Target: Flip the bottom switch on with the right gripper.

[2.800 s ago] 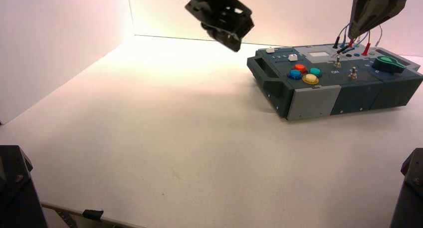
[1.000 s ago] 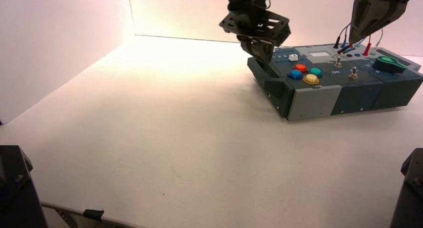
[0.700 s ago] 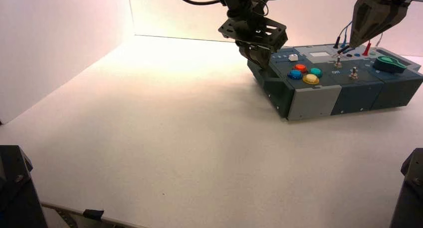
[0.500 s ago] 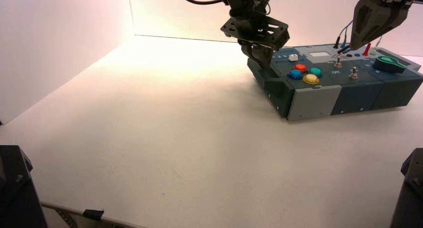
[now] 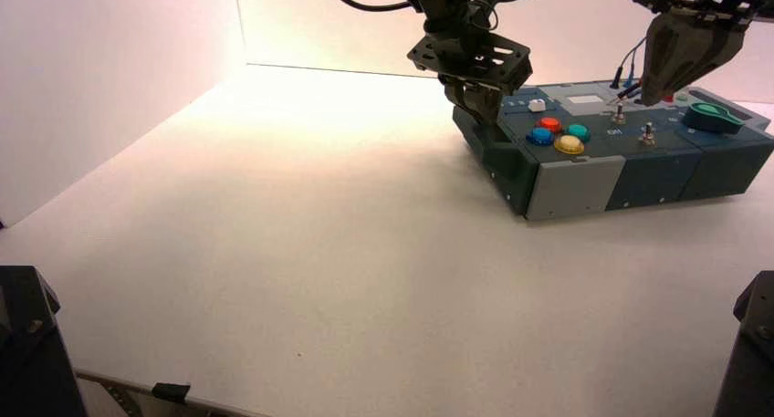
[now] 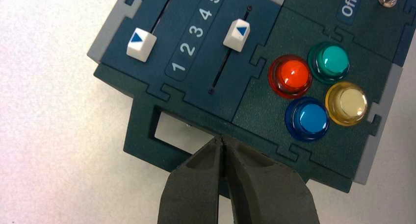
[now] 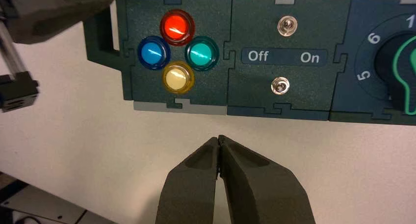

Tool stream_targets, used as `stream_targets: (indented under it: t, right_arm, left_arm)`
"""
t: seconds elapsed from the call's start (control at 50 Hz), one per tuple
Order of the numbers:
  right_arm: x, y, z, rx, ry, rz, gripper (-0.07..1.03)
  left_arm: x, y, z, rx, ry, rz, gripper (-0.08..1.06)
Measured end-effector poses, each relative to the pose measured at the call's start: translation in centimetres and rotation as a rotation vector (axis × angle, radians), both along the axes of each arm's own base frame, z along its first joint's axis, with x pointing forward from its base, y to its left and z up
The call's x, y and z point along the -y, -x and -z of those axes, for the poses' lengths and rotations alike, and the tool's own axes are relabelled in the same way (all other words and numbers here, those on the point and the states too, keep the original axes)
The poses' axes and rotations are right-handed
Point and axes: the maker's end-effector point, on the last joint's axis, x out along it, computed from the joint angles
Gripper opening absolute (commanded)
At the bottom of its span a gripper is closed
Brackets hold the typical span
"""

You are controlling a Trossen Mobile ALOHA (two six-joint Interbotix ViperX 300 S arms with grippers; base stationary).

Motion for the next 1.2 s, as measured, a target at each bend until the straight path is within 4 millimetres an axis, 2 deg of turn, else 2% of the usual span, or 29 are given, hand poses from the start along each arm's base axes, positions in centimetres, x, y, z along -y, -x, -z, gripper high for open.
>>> stream_targets:
  t: [0.32,0.6,0.86,1.2]
  right_arm:
    - [0.2,0.1,1.2,-0.04,0.012,-0.005,-0.02]
    - [0.4,0.0,1.1,-0.036,0.021,-0.01,-0.02]
    - [0.4,0.0,1.1,-0.036,0.021,-0.01,-0.02]
    - [0.4,0.0,1.1,-0.034,0.023,-0.011,-0.02]
  left_arm:
    - [0.1,-0.1,-0.1,0.004,0.003,0.001,-0.03]
    - [-0.3,0.0,0.2,-0.017,-0.011,0.001,-0.03]
    - [-1.3,-1.0,0.2,-0.027,-0.013,-0.028,-0.03]
    - [-1.0,-1.4,0.7,-0.029,-0.013,-0.031,-0.03]
